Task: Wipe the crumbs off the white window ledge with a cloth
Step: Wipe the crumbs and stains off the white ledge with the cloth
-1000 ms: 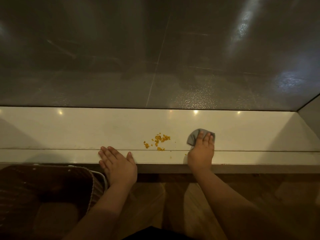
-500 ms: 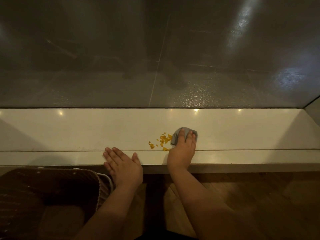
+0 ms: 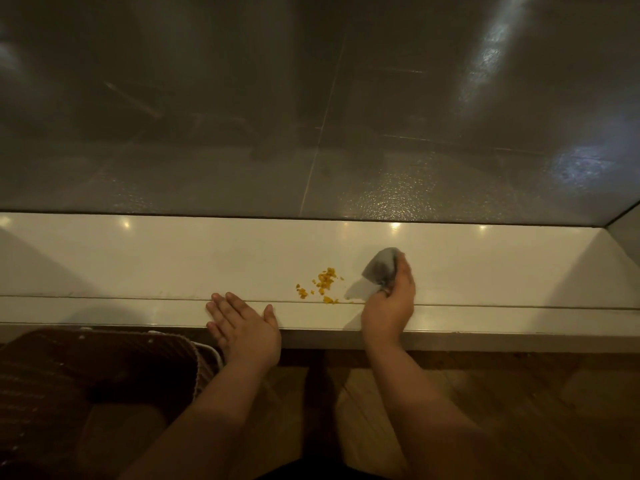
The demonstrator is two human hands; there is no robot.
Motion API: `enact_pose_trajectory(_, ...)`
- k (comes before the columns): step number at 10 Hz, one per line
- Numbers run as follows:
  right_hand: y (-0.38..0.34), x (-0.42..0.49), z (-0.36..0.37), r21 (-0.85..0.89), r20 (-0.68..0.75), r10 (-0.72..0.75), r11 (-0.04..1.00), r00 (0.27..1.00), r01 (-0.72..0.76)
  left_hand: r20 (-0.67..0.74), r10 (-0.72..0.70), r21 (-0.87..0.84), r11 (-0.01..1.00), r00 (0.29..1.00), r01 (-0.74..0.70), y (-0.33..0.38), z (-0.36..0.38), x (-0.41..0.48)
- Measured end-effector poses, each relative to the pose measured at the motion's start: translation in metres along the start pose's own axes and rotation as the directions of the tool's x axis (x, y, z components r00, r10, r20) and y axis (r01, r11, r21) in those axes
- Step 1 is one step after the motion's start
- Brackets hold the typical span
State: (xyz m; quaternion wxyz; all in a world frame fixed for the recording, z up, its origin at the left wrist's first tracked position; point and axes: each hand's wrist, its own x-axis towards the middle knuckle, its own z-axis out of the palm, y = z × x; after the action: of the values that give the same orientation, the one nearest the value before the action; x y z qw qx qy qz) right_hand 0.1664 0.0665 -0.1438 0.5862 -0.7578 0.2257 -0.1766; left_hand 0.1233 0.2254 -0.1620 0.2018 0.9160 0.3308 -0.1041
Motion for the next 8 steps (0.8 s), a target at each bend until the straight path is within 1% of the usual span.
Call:
enact_pose_trajectory(1,0.006,0.021,-0.036,-0.072,-0.032,-0.050,0.996,0.998,0.047,0.011,-0.004,0.017,1.000,1.000,0.004,0.000,-0.001,-0.001)
enact_pose_trajectory(2,0.016,0.048,-0.065,-0.243,0.007,-0.086,0.966,0.996,0.086,0.013,-0.006,0.029,1.000,1.000,0.005,0.001,-0.002,0.000)
enact_pose_trajectory(3,0.032,0.064,-0.077,-0.420,0.106,-0.147,0.890,0.984,0.178,0.016,-0.010,0.037,0.999,1.000,0.009,0.001,-0.001,0.000)
enact_pose_trajectory(4,0.047,0.060,-0.069,-0.597,0.232,-0.152,0.758,0.961,0.264,0.014,-0.013,0.038,0.999,1.000,0.012,0.002,-0.001,0.000)
enact_pose_trajectory(5,0.048,0.053,-0.056,-0.682,0.201,-0.132,0.693,0.971,0.235,0.013,-0.015,0.042,0.999,1.000,0.014,0.002,-0.001,0.000)
enact_pose_trajectory(6,0.045,0.046,-0.044,-0.723,0.196,-0.099,0.657,0.976,0.212,0.021,-0.016,0.045,0.999,1.000,0.015,0.002,-0.001,0.000)
enact_pose_trajectory(8,0.036,0.017,-0.012,-0.745,0.229,-0.080,0.628,0.970,0.227,0.027,-0.013,0.037,0.999,1.000,0.012,0.002,-0.002,0.000)
